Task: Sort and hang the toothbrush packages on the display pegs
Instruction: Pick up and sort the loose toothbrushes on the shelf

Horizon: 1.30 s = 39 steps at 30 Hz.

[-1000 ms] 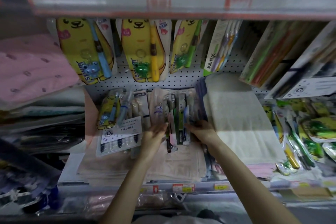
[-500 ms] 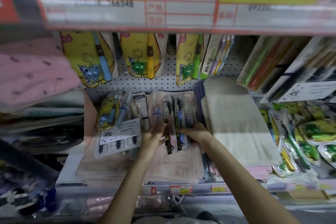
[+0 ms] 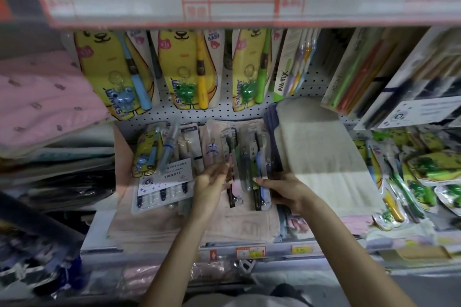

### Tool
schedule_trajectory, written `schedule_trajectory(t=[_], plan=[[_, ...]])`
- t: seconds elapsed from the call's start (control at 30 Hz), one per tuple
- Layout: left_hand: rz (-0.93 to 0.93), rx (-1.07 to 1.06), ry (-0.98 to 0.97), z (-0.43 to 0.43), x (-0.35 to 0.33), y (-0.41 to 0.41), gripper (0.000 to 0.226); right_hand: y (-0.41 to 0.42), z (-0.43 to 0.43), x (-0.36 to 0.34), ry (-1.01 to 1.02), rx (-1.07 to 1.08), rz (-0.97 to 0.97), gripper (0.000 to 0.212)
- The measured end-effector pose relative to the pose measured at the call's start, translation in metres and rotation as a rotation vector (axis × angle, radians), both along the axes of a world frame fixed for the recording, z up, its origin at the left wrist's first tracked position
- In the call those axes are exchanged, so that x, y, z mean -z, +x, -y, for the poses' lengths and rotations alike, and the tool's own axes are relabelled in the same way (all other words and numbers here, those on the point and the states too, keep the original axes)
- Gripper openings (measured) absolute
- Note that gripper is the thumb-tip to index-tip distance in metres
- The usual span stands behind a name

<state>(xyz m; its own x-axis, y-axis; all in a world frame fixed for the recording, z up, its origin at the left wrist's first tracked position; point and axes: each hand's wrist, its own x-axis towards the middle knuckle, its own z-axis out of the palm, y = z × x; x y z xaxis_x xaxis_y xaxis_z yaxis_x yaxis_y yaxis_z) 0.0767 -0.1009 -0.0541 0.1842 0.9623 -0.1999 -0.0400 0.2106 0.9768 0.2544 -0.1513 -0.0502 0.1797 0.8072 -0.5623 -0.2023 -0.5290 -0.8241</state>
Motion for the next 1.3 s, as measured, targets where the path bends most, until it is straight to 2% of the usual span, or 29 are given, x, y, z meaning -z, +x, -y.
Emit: schedule_trajectory(t=[0.1, 0.23, 0.33, 0.37, 0.43, 0.5, 0.57, 0.67, 0.7, 0.77, 0.83, 0.9, 0.97, 1.1, 1.23, 1.3], plan=[[0.036, 0.025, -0.013, 0.002, -0.006, 0.013, 0.024, 0.002, 0.007, -0.006, 0.028, -0.031, -0.045, 0.024], [0.034, 0.093, -0.060, 0.006, -0.006, 0.028, 0.028, 0.002, 0.021, -0.012, 0.083, -0.081, -0.127, 0.033], [0.087, 0.196, -0.164, 0.011, -0.005, 0.035, 0.055, 0.001, 0.029, -0.013, 0.124, -0.110, -0.152, 0.041], [0.114, 0.200, -0.199, 0.014, -0.006, 0.039, 0.057, 0.002, 0.033, -0.012, 0.131, -0.109, -0.153, 0.044], [0.206, 0.162, -0.267, 0.015, -0.007, 0.046, 0.039, 0.004, 0.036, -0.012, 0.140, -0.101, -0.155, 0.039], [0.282, 0.148, -0.333, 0.019, -0.012, 0.051, 0.025, 0.006, 0.042, -0.013, 0.144, -0.073, -0.139, 0.025], [0.281, 0.180, -0.330, 0.023, -0.016, 0.054, 0.027, 0.008, 0.046, -0.014, 0.154, -0.060, -0.147, 0.023], [0.245, 0.234, -0.263, 0.031, -0.023, 0.060, 0.032, 0.011, 0.052, -0.010, 0.162, -0.075, -0.122, 0.050], [0.237, 0.246, -0.251, 0.033, -0.025, 0.063, 0.035, 0.012, 0.055, -0.012, 0.156, -0.086, -0.110, 0.053], [0.194, 0.281, -0.228, 0.035, -0.027, 0.068, 0.039, 0.016, 0.061, -0.012, 0.161, -0.086, -0.089, 0.041], [0.142, 0.316, -0.192, 0.038, -0.028, 0.073, 0.024, 0.021, 0.068, -0.013, 0.159, -0.067, -0.075, 0.032], [0.100, 0.340, -0.162, 0.042, -0.031, 0.079, 0.013, 0.026, 0.074, -0.014, 0.161, -0.033, -0.066, 0.035], [0.063, 0.360, -0.148, 0.045, -0.033, 0.085, 0.014, 0.033, 0.079, -0.015, 0.159, -0.014, -0.084, 0.041], [0.053, 0.393, -0.110, 0.055, -0.038, 0.096, 0.012, 0.054, 0.098, -0.017, 0.189, -0.009, -0.164, 0.017], [0.078, 0.425, -0.127, 0.067, -0.042, 0.111, 0.014, 0.077, 0.115, -0.017, 0.172, -0.019, -0.184, 0.017], [0.070, 0.417, -0.152, 0.073, -0.042, 0.119, 0.017, 0.092, 0.124, -0.015, 0.148, 0.004, -0.185, 0.026]])
